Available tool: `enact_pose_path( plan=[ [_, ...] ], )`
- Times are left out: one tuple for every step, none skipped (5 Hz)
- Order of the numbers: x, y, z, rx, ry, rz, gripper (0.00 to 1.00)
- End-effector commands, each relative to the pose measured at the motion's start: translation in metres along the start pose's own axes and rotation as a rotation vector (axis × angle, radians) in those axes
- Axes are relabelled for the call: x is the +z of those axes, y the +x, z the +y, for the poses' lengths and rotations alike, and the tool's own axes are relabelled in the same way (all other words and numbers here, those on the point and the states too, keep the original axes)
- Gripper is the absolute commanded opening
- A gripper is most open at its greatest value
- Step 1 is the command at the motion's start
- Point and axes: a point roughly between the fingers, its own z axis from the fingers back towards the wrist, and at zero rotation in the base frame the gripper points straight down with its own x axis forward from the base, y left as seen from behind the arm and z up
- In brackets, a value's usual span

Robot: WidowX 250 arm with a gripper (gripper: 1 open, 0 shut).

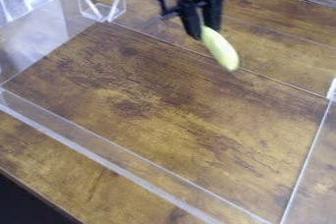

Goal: Move the green spoon to the left

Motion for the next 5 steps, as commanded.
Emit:
enact_pose_path(
  plan=[
    [0.056,0.019,0.034,0.040,-0.098,-0.087,0.00],
    [0.061,0.030,0.062,0.075,-0.096,-0.111,0.00],
    [0.057,0.040,0.082,0.090,-0.085,-0.128,0.00],
    [0.052,0.047,0.087,0.121,-0.070,-0.147,0.00],
    [0.046,0.050,0.088,0.127,-0.050,-0.164,0.00]
  ],
)
